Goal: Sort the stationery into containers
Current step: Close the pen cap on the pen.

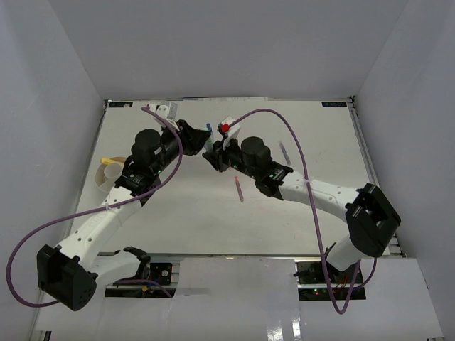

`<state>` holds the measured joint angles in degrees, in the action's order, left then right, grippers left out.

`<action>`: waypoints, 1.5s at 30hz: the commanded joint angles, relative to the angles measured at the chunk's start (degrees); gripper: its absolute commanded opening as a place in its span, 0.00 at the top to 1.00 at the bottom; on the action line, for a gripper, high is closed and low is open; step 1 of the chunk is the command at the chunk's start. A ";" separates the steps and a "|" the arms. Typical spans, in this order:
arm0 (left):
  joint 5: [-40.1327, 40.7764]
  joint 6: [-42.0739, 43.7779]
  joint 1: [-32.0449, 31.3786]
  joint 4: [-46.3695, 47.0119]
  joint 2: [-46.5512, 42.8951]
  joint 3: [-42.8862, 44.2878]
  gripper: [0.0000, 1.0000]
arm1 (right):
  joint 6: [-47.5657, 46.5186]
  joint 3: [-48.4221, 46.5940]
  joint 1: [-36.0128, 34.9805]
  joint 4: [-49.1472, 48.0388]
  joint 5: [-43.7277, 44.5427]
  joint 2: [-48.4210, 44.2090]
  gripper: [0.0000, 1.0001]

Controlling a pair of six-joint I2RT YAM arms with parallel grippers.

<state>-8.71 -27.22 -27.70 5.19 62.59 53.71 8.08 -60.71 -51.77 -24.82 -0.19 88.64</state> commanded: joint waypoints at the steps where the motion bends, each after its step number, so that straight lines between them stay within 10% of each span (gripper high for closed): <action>1: 2.64 1.82 -1.12 -2.55 0.25 -0.10 1.00 | 0.98 -3.72 -0.18 -4.53 3.35 -0.31 0.92; 45: 10.12 -2.75 -5.87 -17.41 1.66 0.34 1.00 | 0.27 -6.78 0.35 -10.53 -2.89 -0.84 0.92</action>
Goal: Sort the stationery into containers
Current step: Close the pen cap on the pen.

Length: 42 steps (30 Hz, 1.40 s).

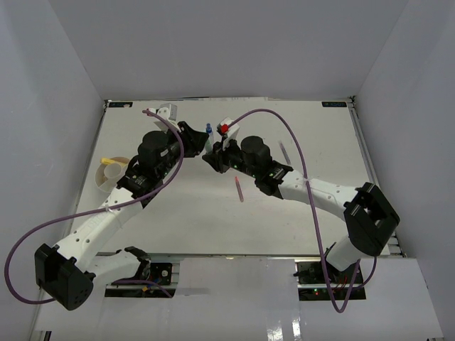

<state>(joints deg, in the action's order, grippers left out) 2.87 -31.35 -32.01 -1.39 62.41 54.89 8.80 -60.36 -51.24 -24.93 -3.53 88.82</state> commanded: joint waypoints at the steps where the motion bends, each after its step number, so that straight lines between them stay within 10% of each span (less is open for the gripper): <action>1: -1.55 1.56 -1.65 -10.92 1.75 -0.67 1.00 | -0.53 -7.32 -0.17 -10.49 0.63 -0.84 0.92; 42: -8.94 -5.82 -4.11 -11.62 3.50 -5.85 1.00 | -5.81 -14.00 3.26 -17.08 -3.06 -3.03 0.92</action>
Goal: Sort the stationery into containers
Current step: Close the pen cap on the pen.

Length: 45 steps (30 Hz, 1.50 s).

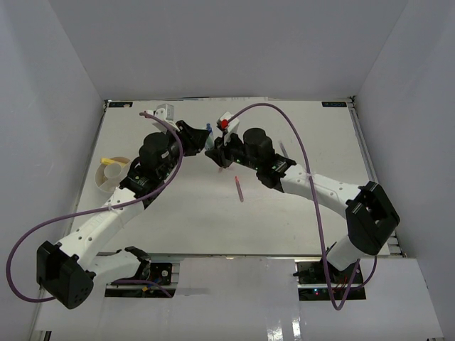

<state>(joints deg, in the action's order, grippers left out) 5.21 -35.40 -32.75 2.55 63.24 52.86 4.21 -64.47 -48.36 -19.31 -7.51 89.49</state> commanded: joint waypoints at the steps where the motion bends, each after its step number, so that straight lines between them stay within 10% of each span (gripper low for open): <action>1: -11.28 -1.52 -3.37 -15.73 2.85 -3.82 1.00 | -1.31 -9.98 0.54 -22.70 0.83 -3.71 0.92; 33: -19.89 -2.92 -4.16 -19.16 7.60 -3.99 1.00 | -3.94 -17.80 1.69 -27.27 -2.60 -2.39 0.92; 45: -9.00 -0.82 -4.07 -19.69 4.43 5.49 1.00 | -1.93 -5.60 1.69 -27.53 -5.76 -6.96 0.92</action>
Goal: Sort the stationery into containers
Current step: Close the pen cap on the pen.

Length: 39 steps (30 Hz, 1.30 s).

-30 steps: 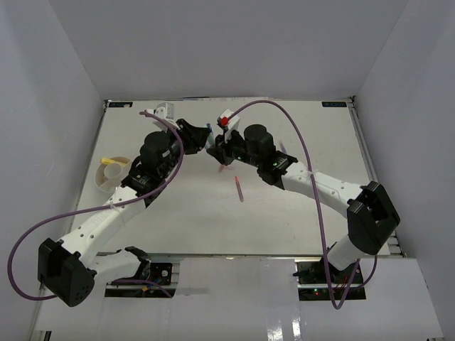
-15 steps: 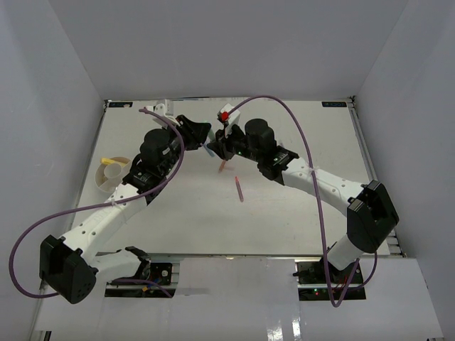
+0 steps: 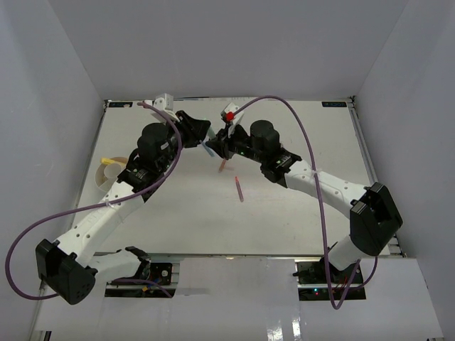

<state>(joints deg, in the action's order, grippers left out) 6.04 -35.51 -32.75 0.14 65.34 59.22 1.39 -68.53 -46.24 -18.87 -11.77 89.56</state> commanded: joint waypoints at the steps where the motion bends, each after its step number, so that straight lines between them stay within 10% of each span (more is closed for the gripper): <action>1: -8.87 -0.53 -4.07 -16.76 2.25 0.36 1.00 | 1.33 -0.56 -0.52 -28.06 -1.94 -7.29 0.92; 17: -9.47 4.57 -3.99 -10.08 1.98 -0.69 1.00 | 3.80 7.89 -0.43 -28.85 -2.29 -9.93 0.75; 32: -2.71 6.32 -4.07 -9.98 0.67 0.45 1.00 | 3.71 12.63 -0.43 -22.88 -2.20 -12.47 0.14; 39: 2.21 7.38 -4.07 -9.90 0.75 1.42 1.00 | 3.27 20.54 -0.43 -18.49 -0.37 -16.17 0.04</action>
<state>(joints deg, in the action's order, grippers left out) 4.67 -29.58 -36.53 -8.67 66.37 60.16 4.56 -50.02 -46.41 -35.73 -12.80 75.66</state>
